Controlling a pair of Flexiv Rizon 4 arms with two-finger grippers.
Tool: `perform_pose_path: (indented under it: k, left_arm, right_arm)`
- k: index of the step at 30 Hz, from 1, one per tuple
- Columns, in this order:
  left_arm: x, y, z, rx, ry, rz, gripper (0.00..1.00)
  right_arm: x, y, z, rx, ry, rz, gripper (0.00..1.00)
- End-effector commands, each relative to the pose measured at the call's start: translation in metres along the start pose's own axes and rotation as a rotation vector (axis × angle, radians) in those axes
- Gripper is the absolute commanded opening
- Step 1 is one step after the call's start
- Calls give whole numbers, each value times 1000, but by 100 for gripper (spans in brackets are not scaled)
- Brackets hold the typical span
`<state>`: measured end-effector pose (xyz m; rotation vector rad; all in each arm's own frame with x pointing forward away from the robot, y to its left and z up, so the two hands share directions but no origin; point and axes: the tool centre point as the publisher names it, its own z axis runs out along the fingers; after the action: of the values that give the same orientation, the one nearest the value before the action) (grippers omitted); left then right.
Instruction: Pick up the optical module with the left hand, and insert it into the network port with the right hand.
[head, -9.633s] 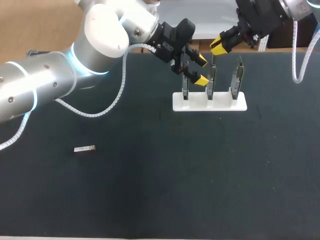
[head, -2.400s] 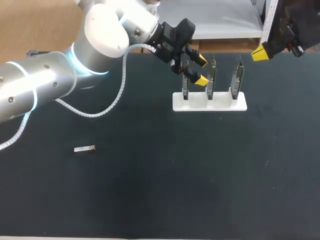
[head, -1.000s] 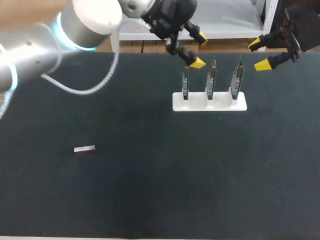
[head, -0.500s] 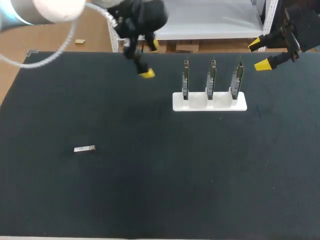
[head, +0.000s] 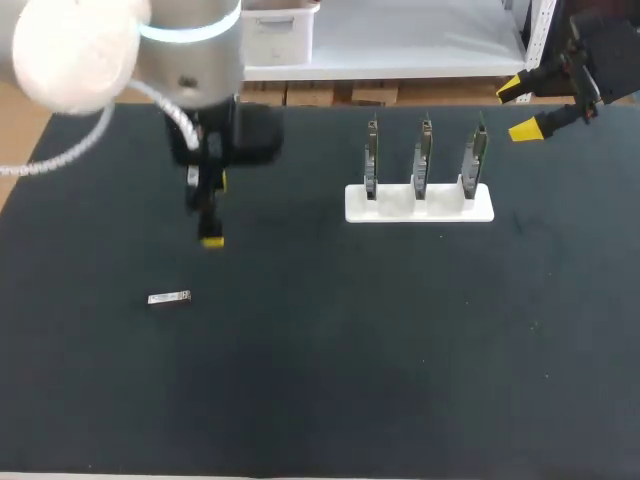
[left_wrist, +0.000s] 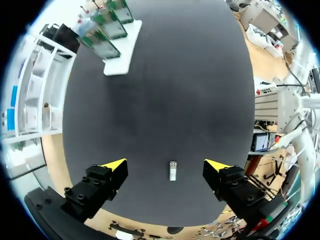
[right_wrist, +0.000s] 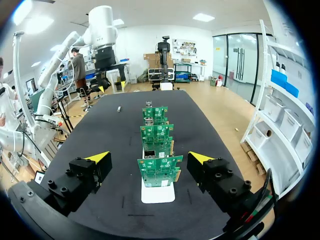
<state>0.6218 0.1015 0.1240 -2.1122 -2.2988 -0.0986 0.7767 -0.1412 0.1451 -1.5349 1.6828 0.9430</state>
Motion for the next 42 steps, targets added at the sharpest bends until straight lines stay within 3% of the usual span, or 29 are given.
perform_pose_path:
  k: [1, 9, 23, 42]
  left_arm:
    - [18, -14, 16, -50, -41, -24, 100]
    - [45, -24, 52, -32, -26, -54, 100]
    - [81, -29, 86, 3, -41, -99, 100]
    - [92, -29, 122, 43, -62, -75, 100]
  right_arm:
    - [0, 3, 0, 5, 0, -1, 100]
    - [0, 3, 0, 5, 0, -1, 100]
    - [0, 3, 0, 5, 0, -1, 100]
    - [0, 3, 0, 5, 0, -1, 100]
